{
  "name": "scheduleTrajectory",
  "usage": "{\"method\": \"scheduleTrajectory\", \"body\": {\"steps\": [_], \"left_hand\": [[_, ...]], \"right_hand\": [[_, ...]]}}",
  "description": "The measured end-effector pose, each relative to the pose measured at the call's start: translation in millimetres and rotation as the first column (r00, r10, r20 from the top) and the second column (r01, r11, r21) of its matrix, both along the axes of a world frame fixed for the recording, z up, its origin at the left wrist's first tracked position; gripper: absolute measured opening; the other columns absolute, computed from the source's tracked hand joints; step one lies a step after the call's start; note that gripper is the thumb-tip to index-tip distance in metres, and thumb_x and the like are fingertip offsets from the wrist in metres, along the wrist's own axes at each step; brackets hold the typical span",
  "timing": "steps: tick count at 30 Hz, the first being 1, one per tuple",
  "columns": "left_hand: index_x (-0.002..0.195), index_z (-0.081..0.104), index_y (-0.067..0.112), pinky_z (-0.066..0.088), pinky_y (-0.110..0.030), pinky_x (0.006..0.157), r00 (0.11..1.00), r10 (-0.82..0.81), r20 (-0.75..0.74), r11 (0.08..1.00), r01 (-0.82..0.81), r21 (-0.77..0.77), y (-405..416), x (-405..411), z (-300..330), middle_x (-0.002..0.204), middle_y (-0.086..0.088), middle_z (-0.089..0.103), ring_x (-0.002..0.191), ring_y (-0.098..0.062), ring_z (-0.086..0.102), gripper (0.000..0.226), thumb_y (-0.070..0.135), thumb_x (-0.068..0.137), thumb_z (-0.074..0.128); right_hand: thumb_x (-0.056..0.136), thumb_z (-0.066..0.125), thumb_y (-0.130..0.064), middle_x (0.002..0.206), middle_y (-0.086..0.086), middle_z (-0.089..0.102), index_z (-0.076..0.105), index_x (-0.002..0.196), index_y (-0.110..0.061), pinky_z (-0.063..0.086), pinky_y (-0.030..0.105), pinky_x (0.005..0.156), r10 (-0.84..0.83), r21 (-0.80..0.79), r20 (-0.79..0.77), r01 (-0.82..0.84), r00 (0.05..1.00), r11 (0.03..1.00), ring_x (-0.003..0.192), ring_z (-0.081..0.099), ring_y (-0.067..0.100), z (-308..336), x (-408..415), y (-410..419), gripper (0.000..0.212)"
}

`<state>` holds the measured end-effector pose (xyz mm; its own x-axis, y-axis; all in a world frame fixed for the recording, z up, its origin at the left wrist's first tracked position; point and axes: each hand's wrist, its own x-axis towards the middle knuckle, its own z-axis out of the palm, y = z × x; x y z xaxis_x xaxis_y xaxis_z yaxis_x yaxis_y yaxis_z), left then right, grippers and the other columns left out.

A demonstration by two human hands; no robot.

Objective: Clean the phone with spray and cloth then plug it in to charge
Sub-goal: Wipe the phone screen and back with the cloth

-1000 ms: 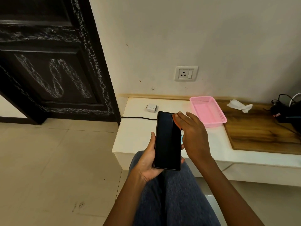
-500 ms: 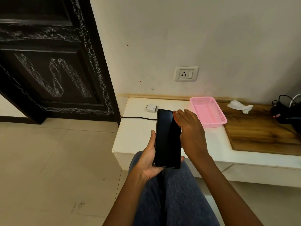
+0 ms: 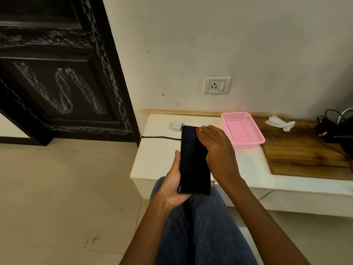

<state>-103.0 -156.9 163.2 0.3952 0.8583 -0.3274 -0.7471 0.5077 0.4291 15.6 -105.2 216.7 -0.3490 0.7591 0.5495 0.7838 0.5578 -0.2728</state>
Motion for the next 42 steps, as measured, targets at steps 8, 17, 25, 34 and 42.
{"method": "scheduleTrajectory", "body": {"steps": [8,17,25,34,42], "left_hand": [[0.138,0.047,0.014,0.052,-0.051,0.091,1.0,0.012,-0.004,1.0,-0.012,-0.01,-2.0,2.4,-1.3,0.125,-0.018,0.062,0.114,-0.031,0.061,0.072,0.063,0.085,0.042],[0.137,0.049,0.015,0.05,-0.051,0.094,1.0,0.014,0.008,1.0,-0.014,-0.027,-0.7,-0.2,0.0,0.13,-0.019,0.059,0.12,-0.033,0.056,0.071,0.063,0.086,0.042],[0.134,0.052,0.016,0.052,-0.05,0.09,1.0,0.003,0.011,1.0,-0.002,-0.029,0.3,5.7,3.6,0.127,-0.018,0.061,0.114,-0.033,0.061,0.069,0.064,0.085,0.043],[0.137,0.048,0.016,0.054,-0.049,0.085,1.0,-0.004,0.001,1.0,0.004,-0.011,0.1,8.9,5.9,0.121,-0.016,0.065,0.111,-0.031,0.063,0.067,0.062,0.089,0.038],[0.14,0.045,0.016,0.052,-0.049,0.091,0.999,0.019,0.028,1.0,-0.019,0.004,-2.8,1.0,2.4,0.131,-0.017,0.058,0.118,-0.031,0.058,0.072,0.062,0.085,0.041]], "right_hand": [[0.073,0.054,0.004,0.11,0.026,0.065,0.064,0.108,0.009,0.041,0.053,0.094,0.037,-0.032,0.002,-0.037,0.999,0.999,0.107,0.057,0.049,-3.1,11.6,2.8,0.037],[0.066,0.067,0.015,0.106,0.021,0.068,0.067,0.105,0.006,0.043,0.045,0.093,0.13,0.045,0.027,-0.131,0.991,0.99,0.103,0.062,0.04,-3.1,7.1,0.2,0.041],[0.073,0.053,0.007,0.107,0.024,0.067,0.066,0.106,0.008,0.045,0.051,0.093,0.065,0.041,-0.018,-0.064,0.998,0.997,0.103,0.061,0.043,-2.3,-0.3,2.5,0.036],[0.072,0.065,0.002,0.104,0.025,0.068,0.066,0.104,0.009,0.046,0.05,0.089,0.027,0.059,-0.036,-0.025,0.999,0.998,0.098,0.063,0.046,-0.5,11.5,12.8,0.033],[0.068,0.067,0.011,0.108,0.022,0.067,0.066,0.106,0.006,0.04,0.047,0.095,0.135,0.077,0.009,-0.135,0.991,0.988,0.103,0.062,0.043,-8.1,15.2,7.6,0.039]]}}
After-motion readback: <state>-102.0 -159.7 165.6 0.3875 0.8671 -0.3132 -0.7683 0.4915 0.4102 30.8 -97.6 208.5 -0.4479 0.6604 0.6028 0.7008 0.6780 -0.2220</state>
